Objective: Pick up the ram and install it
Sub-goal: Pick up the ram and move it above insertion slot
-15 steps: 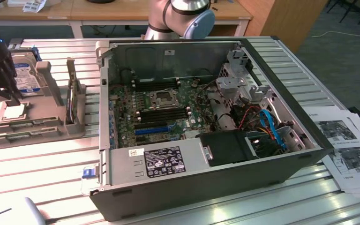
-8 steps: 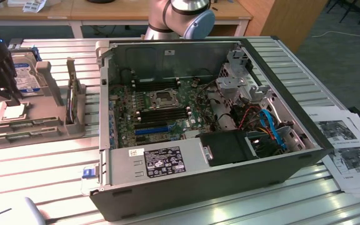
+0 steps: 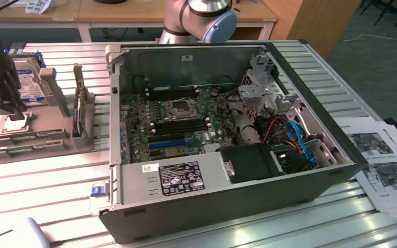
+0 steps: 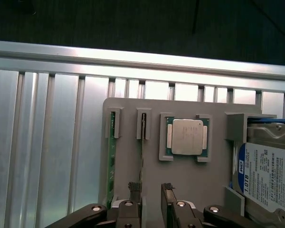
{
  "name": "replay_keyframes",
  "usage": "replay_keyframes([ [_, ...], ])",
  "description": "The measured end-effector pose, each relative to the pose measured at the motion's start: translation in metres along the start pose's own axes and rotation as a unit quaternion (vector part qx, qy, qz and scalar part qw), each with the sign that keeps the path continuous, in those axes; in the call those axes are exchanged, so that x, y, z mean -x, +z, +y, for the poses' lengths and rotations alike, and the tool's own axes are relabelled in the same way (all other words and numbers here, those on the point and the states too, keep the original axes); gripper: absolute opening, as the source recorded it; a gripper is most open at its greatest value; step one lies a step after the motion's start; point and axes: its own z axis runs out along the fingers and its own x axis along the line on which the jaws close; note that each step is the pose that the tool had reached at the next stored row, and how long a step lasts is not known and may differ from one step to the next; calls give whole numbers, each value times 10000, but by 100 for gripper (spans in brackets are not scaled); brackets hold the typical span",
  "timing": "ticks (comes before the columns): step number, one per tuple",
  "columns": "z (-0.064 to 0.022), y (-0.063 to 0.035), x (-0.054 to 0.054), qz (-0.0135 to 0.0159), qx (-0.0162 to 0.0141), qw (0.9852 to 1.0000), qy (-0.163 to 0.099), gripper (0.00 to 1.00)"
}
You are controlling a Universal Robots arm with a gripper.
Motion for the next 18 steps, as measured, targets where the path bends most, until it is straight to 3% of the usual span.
replay_keyframes([
  [11,-1,45,-3,0,0,10000,0,31],
  [18,2,42,-104,0,9,10000,0,31],
])
